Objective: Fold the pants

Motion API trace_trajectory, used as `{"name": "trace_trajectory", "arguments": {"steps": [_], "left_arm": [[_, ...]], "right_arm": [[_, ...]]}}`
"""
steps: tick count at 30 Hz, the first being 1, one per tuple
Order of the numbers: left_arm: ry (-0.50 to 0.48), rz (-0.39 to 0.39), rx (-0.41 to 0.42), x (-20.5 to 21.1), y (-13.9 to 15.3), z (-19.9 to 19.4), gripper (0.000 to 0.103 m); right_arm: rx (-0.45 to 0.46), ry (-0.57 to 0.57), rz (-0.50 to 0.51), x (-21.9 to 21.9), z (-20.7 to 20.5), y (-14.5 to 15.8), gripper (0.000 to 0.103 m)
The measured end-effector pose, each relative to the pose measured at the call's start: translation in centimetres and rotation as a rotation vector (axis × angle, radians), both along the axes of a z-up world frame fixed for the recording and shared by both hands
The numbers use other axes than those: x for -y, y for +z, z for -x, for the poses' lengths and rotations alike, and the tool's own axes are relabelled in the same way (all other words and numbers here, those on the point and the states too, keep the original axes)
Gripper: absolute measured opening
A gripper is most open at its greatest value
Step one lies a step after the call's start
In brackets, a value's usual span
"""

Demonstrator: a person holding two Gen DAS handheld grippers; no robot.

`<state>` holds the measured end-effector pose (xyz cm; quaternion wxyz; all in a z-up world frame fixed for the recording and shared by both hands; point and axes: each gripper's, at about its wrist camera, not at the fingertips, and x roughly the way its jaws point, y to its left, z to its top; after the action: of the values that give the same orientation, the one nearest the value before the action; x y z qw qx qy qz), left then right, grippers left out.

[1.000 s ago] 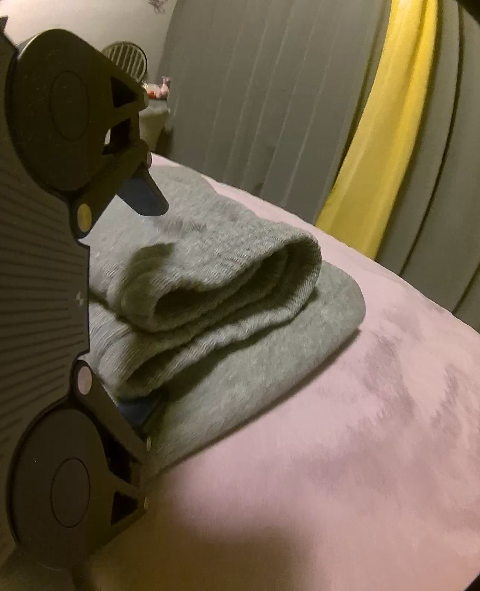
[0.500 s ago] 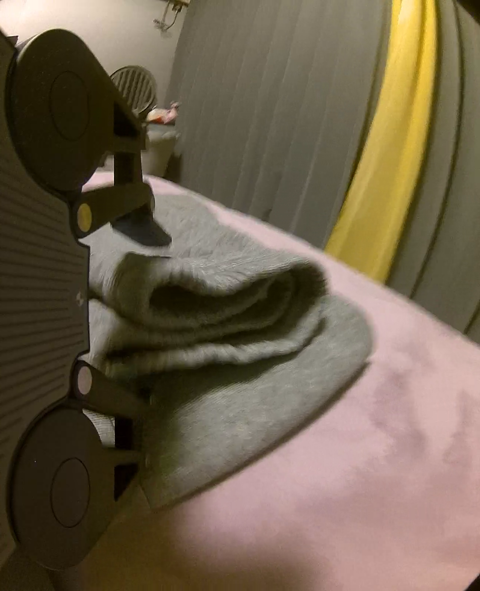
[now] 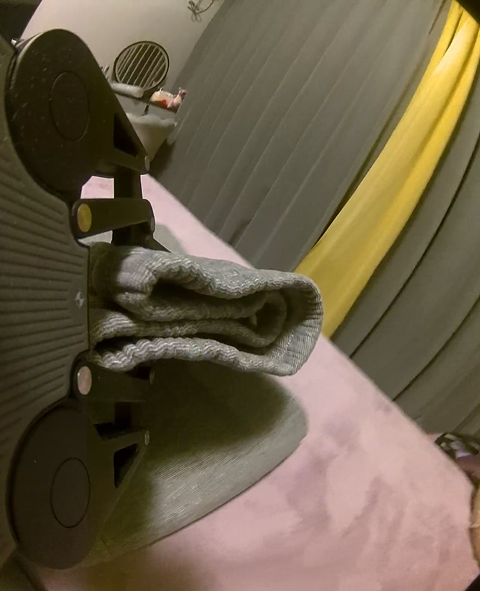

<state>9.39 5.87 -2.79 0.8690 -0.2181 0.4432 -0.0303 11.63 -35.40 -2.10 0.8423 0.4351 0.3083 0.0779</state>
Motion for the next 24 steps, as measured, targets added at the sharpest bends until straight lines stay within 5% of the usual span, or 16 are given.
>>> {"name": "trace_trajectory", "arguments": {"steps": [9, 17, 24], "left_arm": [[0.016, 0.011, 0.004, -0.7, 0.0, -0.2, 0.089], [0.024, 0.021, 0.025, -0.7, 0.4, 0.4, 0.089], [0.044, 0.023, 0.038, -0.9, 0.5, 0.4, 0.089]], "right_arm": [[-0.003, -0.010, -0.009, -0.1, 1.6, 1.2, 0.043], [0.096, 0.014, -0.031, -1.2, 2.0, 4.5, 0.043], [0.061, -0.027, -0.041, 1.0, 2.7, 2.6, 0.043]]}}
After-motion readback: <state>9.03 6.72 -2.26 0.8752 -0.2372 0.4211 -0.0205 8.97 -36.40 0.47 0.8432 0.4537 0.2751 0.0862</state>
